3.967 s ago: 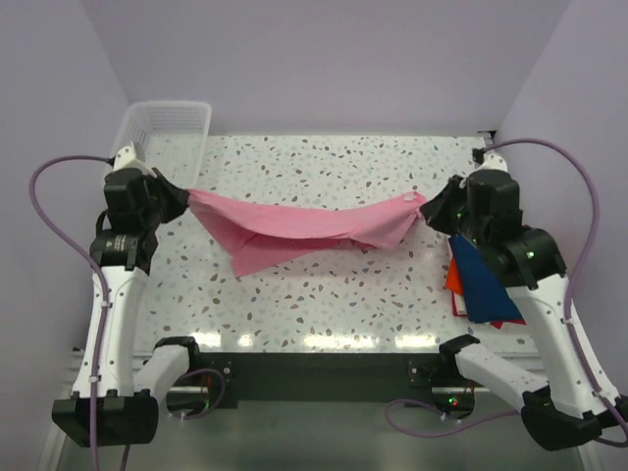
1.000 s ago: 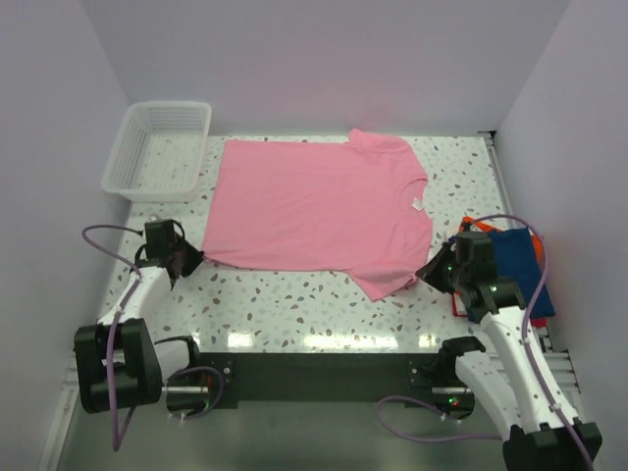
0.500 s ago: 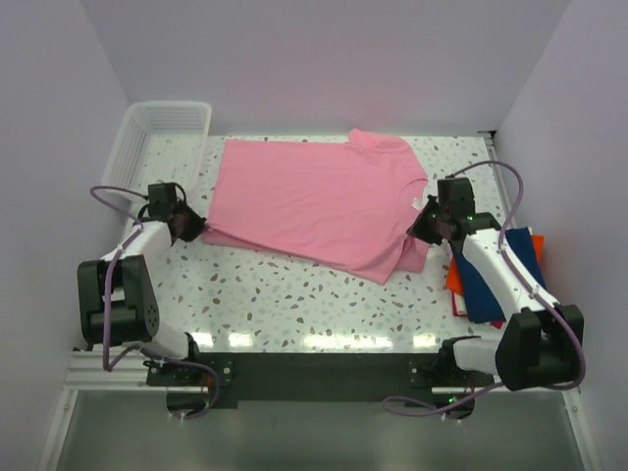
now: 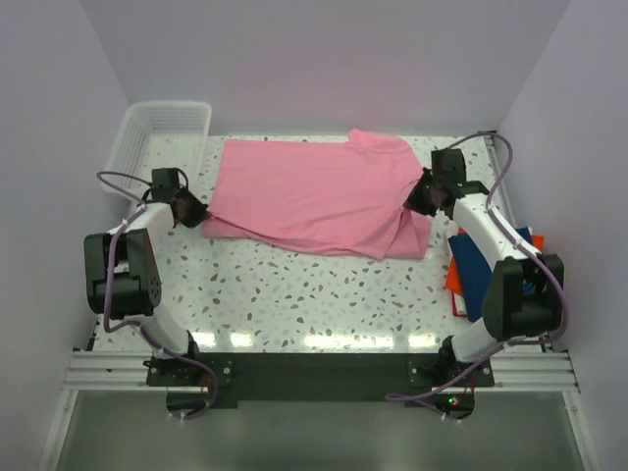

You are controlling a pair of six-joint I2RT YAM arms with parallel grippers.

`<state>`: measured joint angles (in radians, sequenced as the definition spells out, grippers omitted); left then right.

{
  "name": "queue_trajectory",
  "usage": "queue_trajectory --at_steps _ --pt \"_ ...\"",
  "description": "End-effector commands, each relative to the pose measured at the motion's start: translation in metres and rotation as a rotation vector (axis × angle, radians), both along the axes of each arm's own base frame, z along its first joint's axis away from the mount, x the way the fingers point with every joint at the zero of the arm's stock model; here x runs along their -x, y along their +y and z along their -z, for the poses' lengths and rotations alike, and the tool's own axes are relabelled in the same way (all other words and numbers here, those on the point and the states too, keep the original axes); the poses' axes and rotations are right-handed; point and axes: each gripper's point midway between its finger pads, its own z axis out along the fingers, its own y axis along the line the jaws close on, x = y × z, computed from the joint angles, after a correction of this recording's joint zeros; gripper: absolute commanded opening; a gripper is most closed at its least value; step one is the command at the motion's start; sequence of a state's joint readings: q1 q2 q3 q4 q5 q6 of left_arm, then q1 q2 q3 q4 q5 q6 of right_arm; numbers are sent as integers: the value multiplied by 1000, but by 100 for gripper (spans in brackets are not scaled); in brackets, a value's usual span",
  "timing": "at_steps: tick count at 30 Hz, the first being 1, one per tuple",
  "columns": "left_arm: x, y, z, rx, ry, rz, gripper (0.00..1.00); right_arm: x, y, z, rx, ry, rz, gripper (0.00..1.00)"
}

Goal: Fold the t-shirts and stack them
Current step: Fold the tshirt

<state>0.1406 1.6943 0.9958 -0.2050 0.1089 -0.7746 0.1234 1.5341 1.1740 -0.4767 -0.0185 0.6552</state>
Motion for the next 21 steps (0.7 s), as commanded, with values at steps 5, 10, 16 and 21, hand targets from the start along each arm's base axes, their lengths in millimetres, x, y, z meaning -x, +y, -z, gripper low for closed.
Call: queue_trajectory --at_steps 5,10,16,21 --pt "-33 3 -31 -10 -95 8 2 -39 -14 -23 -8 -90 29 0" --pt "-39 1 -23 0 -78 15 2 -51 -17 -22 -23 -85 35 0" --pt "-51 -1 -18 20 -84 21 2 -74 -29 -27 -28 -98 46 0" --pt "-60 -1 -22 28 -107 19 2 -90 -31 -35 -31 -115 47 0"
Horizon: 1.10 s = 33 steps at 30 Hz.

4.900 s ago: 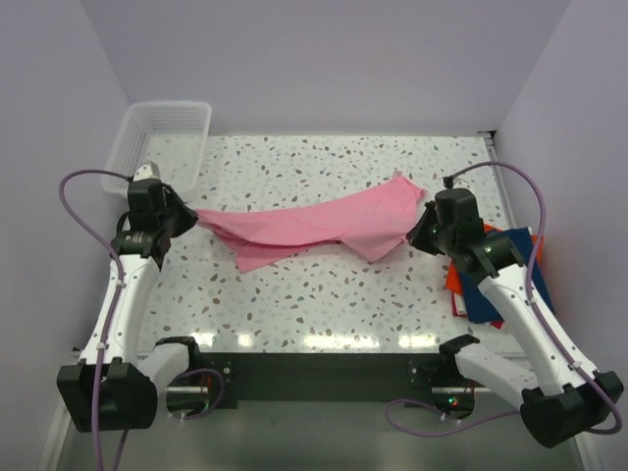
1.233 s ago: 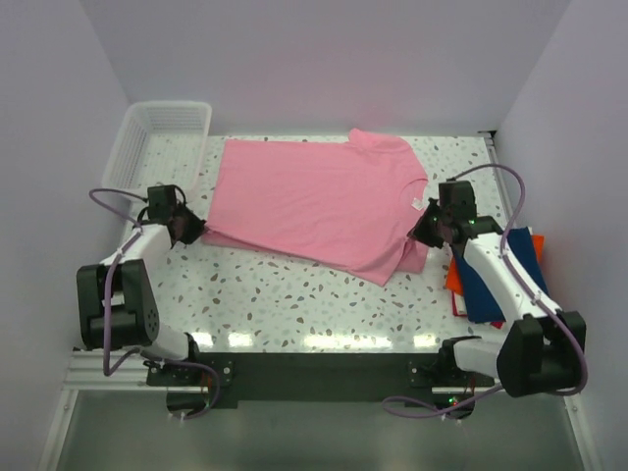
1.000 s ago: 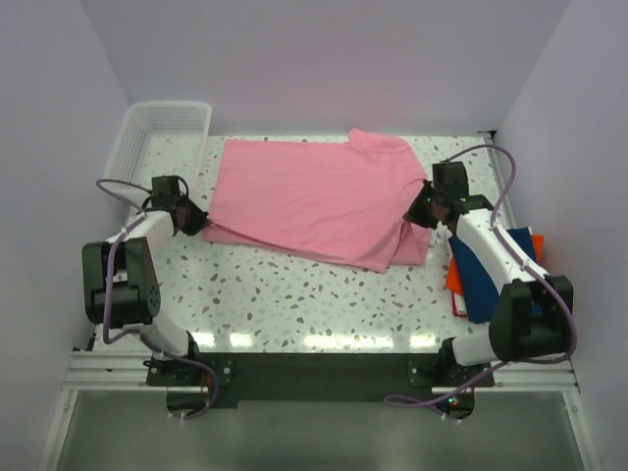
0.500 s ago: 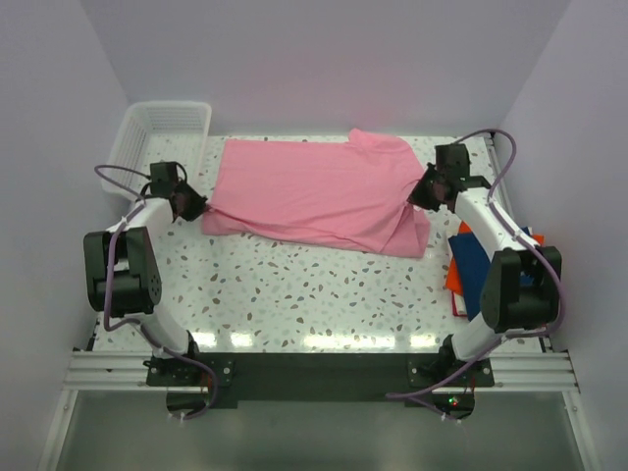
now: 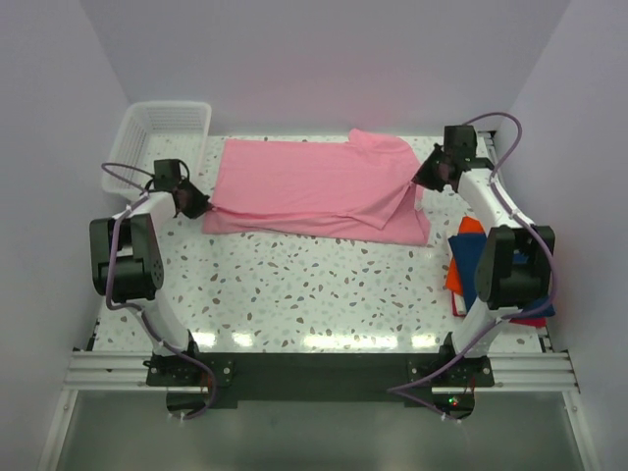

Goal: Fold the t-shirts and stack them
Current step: Fold the tshirt

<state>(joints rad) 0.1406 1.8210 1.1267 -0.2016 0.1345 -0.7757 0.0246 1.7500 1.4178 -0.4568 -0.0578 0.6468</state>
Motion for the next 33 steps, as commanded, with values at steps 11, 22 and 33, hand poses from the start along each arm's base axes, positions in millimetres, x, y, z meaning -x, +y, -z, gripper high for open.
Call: queue_trajectory --at_steps 11,22,33 --pt "-48 -4 -24 32 -123 16 1 -41 -2 -13 2 -55 -26 0" --pt "-52 -2 -12 28 -103 14 4 -63 -6 -1 3 -50 -17 0" --pt "-38 -17 -21 52 -177 97 58 -84 2 0 -8 -37 -85 51"
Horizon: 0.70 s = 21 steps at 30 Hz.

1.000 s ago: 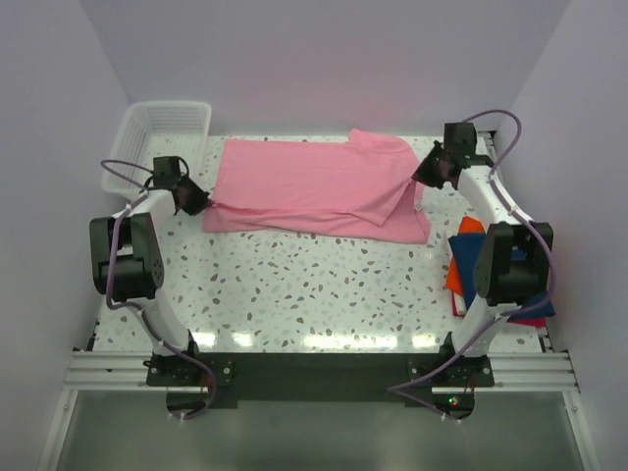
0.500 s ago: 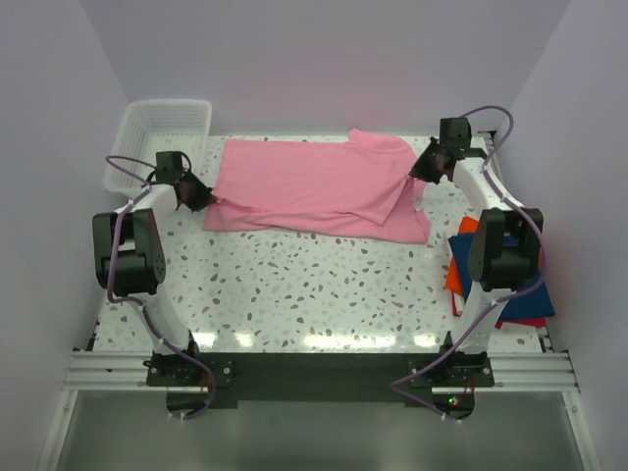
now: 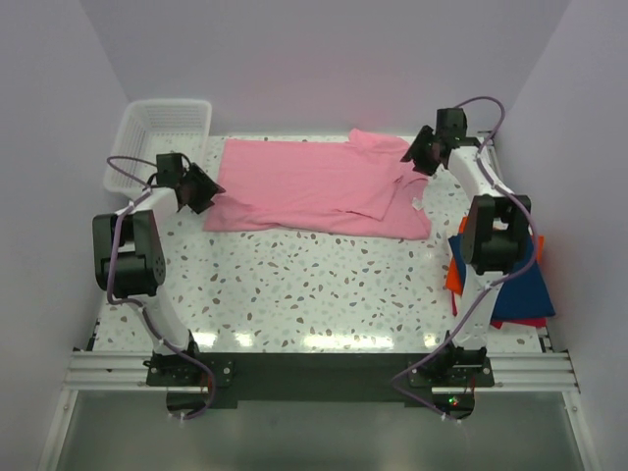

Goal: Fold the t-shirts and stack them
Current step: Fold the tshirt

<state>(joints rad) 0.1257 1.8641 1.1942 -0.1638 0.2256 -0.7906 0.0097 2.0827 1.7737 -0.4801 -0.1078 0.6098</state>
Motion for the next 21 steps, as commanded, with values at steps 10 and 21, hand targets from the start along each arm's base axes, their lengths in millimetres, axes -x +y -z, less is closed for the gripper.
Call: queue_trajectory --at_steps 10,21 --pt "42 11 -27 -105 -89 -44 54 75 -1 -38 19 -16 -7 51" --pt "86 27 9 -179 60 -123 47 172 -12 18 78 101 53 42"
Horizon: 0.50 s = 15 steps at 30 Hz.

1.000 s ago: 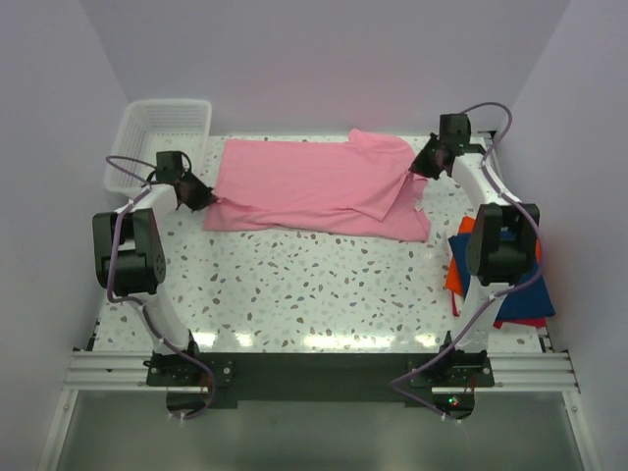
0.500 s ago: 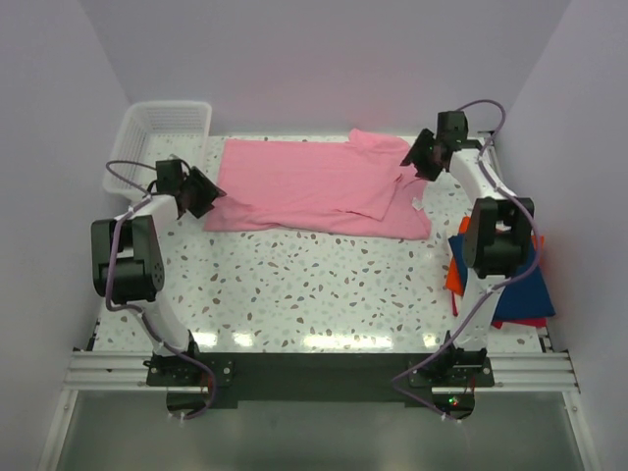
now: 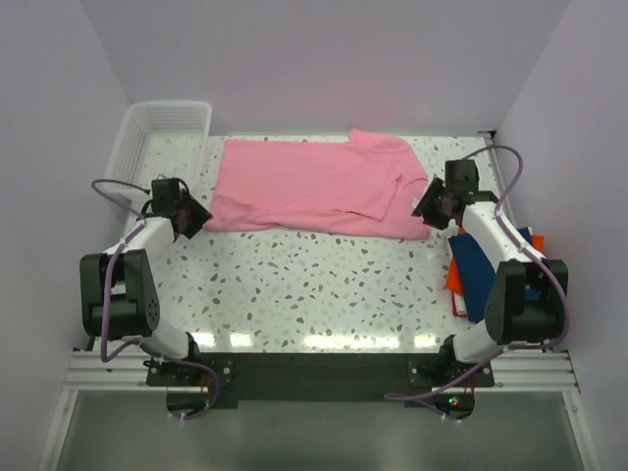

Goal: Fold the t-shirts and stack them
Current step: Fold the tshirt

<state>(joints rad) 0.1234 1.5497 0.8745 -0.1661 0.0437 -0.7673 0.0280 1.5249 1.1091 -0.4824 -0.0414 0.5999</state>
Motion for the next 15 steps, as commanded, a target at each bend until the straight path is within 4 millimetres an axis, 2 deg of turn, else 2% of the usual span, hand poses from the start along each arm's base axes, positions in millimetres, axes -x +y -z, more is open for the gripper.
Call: queue_trajectory --at_steps 1,8,15 --pt "4 6 13 -29 41 -23 47 7 -6 11 21 -6 34 42" --pt "-2 4 28 -24 69 -18 46 14 -16 36 77 46 54 42" --pt "-5 4 43 -51 106 -40 45 17 -20 49 96 68 62 42"
